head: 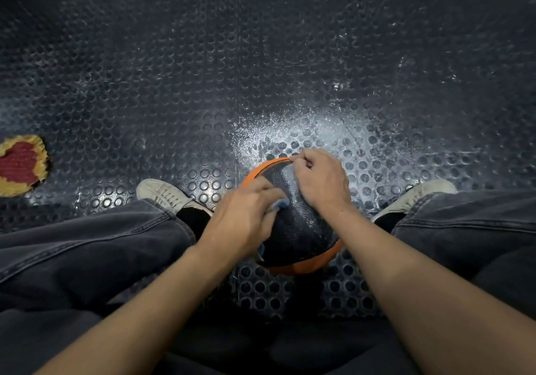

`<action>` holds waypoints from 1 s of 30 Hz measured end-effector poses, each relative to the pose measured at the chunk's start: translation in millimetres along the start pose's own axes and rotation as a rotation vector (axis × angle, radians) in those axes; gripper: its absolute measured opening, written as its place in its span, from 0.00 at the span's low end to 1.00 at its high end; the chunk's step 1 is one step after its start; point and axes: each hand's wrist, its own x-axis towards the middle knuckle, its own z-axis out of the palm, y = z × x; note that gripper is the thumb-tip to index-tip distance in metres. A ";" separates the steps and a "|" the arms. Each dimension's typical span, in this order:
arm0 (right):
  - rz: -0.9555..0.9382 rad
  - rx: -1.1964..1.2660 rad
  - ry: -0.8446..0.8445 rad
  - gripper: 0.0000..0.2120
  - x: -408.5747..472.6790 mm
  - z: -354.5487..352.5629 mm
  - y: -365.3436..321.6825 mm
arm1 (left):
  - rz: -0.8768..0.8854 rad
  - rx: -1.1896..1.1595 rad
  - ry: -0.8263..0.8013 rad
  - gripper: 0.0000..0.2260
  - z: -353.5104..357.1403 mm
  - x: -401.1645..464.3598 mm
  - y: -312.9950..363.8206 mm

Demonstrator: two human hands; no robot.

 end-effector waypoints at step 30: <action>-0.044 0.053 0.010 0.11 7.7 -0.3 7.8 | -0.203 -0.199 -0.098 0.17 -16.2 13.2 -19.8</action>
